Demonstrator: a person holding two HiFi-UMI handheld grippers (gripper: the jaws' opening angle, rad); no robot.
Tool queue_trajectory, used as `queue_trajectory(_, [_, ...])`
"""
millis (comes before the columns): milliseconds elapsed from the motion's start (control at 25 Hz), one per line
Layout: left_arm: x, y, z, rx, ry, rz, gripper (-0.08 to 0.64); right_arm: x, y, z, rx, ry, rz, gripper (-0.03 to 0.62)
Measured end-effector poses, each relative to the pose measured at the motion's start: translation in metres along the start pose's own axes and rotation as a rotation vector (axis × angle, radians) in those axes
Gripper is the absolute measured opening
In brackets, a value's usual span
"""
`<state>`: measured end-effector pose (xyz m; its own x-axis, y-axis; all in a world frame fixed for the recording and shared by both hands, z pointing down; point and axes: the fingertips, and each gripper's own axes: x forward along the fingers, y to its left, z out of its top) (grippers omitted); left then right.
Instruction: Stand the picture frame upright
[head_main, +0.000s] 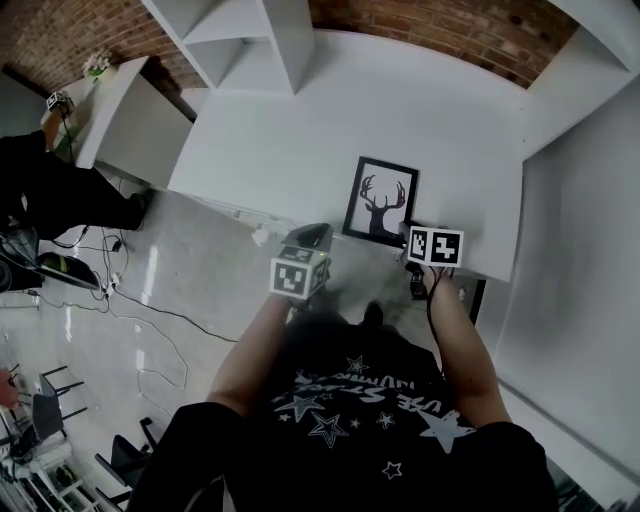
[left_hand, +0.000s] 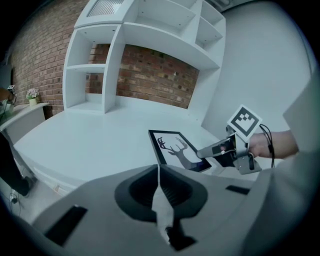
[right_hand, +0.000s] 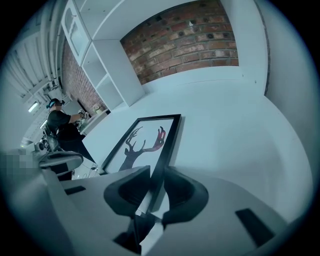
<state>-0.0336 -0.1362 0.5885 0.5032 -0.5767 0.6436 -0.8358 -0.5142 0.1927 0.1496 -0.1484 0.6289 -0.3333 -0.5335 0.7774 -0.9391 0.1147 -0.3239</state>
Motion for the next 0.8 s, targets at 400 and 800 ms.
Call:
queue_trajectory(400, [-0.012,-0.03,-0.03,-0.089,0.058,-0.034,0.02,-0.02,0.007,-0.03,-0.054,0.033,0.051,0.094])
queue_trajectory(800, [0.009,-0.048,-0.046,-0.201,0.134,-0.108,0.155,-0.025,0.005,-0.041,-0.08,0.054,0.078,0.092])
